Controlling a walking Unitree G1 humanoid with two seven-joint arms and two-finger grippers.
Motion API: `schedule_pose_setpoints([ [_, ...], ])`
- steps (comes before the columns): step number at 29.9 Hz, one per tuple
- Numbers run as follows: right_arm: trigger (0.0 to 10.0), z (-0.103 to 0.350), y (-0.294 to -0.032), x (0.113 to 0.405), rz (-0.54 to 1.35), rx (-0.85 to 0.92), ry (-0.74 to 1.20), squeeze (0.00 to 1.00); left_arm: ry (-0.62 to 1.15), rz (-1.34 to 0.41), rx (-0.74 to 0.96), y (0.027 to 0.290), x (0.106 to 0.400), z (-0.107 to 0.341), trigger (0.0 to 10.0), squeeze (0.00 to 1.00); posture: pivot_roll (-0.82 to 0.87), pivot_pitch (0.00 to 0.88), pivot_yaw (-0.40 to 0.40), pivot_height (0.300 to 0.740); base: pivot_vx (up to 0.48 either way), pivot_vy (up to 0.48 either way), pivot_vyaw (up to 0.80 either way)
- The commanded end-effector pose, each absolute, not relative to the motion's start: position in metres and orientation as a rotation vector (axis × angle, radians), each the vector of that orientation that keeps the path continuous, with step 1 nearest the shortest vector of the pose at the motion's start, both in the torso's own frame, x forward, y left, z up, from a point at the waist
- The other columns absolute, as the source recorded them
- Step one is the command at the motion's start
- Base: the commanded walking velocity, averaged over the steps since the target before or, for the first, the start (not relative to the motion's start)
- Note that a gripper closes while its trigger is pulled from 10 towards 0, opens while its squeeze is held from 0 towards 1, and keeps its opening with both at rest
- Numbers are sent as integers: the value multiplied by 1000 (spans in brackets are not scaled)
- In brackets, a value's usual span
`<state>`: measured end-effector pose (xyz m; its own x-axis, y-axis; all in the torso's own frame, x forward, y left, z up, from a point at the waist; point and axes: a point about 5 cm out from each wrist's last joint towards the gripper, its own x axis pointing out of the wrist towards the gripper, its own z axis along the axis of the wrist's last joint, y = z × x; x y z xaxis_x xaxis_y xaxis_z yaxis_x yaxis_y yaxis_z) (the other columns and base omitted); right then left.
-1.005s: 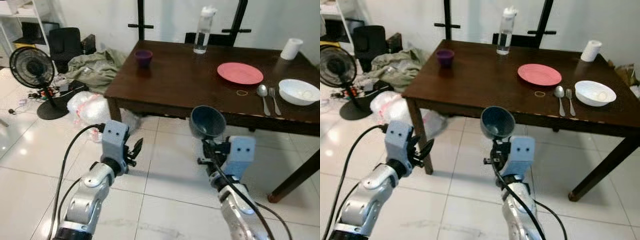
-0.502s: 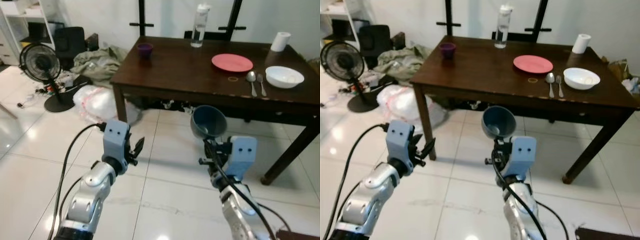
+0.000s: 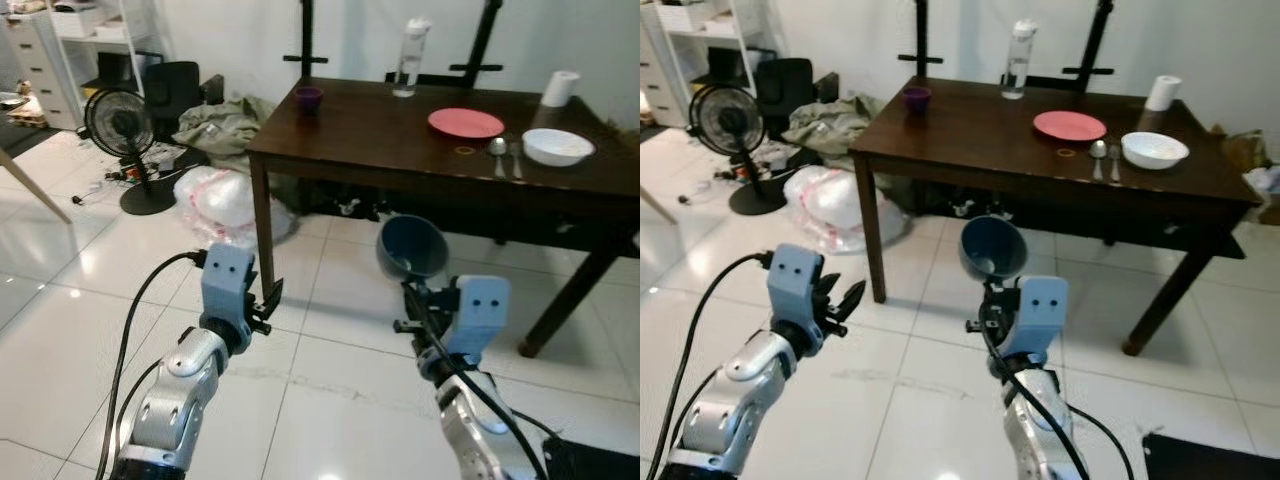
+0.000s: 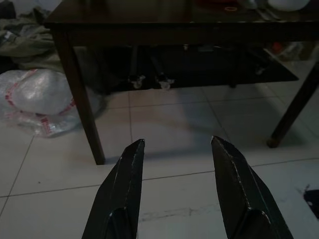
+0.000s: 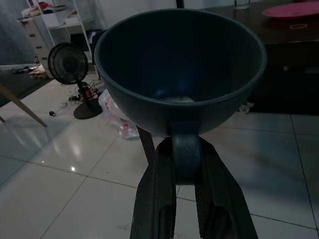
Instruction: Setting the table
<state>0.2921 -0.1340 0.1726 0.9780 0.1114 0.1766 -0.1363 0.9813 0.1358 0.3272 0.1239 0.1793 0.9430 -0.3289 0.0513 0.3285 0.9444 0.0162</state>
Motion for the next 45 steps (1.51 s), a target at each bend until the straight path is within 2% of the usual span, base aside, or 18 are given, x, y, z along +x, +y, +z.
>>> schedule_pose_setpoints([
  [1, 10000, 173, -134, 291, 129, 147, -172, 0, -33, -333, 1, 125, 326, 175, 10000, 0, 43, 97, 96, 740, 0, 0, 0],
  [11, 10000, 171, -128, 290, 172, 111, -161, 0, -49, -279, 38, 129, 329, 176, 10000, 0, 42, 98, 96, 740, 114, 0, 41],
  [45, 10000, 174, -124, 290, 201, 83, -183, 0, -66, -218, 41, 133, 332, 177, 10000, 0, 50, 97, 93, 740, 476, 0, 784],
])
